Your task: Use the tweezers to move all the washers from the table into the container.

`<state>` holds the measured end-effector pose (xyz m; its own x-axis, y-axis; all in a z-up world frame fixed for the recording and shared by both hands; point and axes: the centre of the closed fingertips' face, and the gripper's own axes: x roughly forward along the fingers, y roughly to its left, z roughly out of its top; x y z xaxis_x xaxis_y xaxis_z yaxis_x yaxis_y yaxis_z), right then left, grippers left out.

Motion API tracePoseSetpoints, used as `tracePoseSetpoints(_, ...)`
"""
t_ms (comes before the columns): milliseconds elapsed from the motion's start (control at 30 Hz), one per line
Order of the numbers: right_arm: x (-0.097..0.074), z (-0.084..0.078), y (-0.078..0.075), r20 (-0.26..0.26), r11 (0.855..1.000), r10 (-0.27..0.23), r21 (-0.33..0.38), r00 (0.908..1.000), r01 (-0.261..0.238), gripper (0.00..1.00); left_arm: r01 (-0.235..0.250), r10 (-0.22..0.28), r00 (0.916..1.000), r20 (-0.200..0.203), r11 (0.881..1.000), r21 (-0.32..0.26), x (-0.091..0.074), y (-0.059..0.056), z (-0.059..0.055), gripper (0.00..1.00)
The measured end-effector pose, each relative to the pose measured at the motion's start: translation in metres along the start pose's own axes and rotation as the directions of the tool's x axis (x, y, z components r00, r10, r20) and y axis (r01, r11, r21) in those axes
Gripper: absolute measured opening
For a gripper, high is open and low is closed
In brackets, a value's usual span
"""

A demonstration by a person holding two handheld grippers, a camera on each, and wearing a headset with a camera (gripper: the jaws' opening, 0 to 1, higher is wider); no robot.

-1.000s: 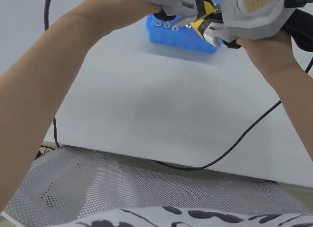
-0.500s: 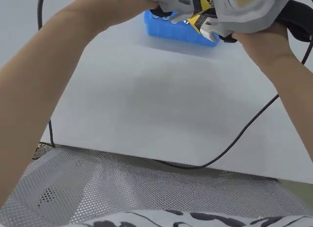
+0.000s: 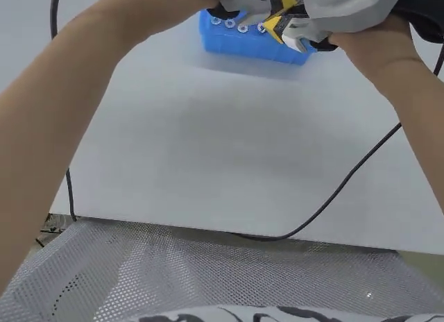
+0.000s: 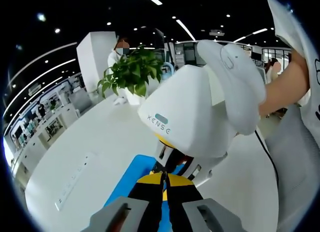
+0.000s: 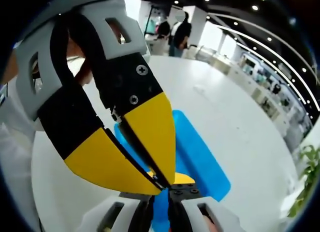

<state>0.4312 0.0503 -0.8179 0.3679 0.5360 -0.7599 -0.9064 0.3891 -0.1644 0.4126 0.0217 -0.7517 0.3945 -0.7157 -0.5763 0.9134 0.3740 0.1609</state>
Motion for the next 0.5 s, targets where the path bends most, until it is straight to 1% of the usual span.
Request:
tracePoseSetpoints(167, 0.003, -0.002, -0.003, -0.014, 1.000, 0.017, 0.007, 0.9998, -0.017, 0.05, 0.023, -0.023, 0.9997, 0.013, 1.000, -0.021, 0.001, 0.002, 0.000, 0.00)
tracePoseSetpoints(267, 0.008, -0.005, -0.008, -0.006, 0.999, 0.021, 0.024, 0.9998, -0.021, 0.06, 0.034, -0.033, 0.9993, 0.017, 0.999, -0.024, 0.002, 0.003, 0.002, 0.00)
tracePoseSetpoints(333, 0.008, -0.005, -0.007, -0.003, 0.999, 0.020, 0.032, 0.9998, -0.020, 0.07, 0.040, -0.039, 0.9991, 0.013, 0.999, -0.020, 0.001, 0.002, 0.002, 0.00)
tracePoseSetpoints(400, 0.007, -0.006, -0.008, -0.014, 0.999, 0.006, 0.049, 0.9999, -0.005, 0.07, 0.042, -0.042, 0.9991, 0.009, 0.999, -0.010, -0.001, 0.001, 0.004, 0.00)
tracePoseSetpoints(433, 0.005, -0.006, -0.007, -0.017, 0.999, -0.001, 0.039, 0.9999, 0.001, 0.07, 0.045, -0.044, 0.9990, 0.010, 0.999, -0.009, -0.003, 0.000, 0.006, 0.00)
tracePoseSetpoints(467, 0.002, -0.005, -0.007, -0.013, 1.000, -0.022, 0.018, 0.9997, 0.022, 0.08, 0.058, -0.057, 0.9982, 0.018, 0.998, -0.011, -0.006, -0.002, 0.008, 0.00)
tracePoseSetpoints(500, 0.000, -0.004, -0.007, -0.011, 0.999, -0.035, 0.013, 0.9993, 0.035, 0.09, 0.066, -0.065, 0.9975, 0.028, 0.998, -0.014, -0.008, -0.003, 0.011, 0.00)
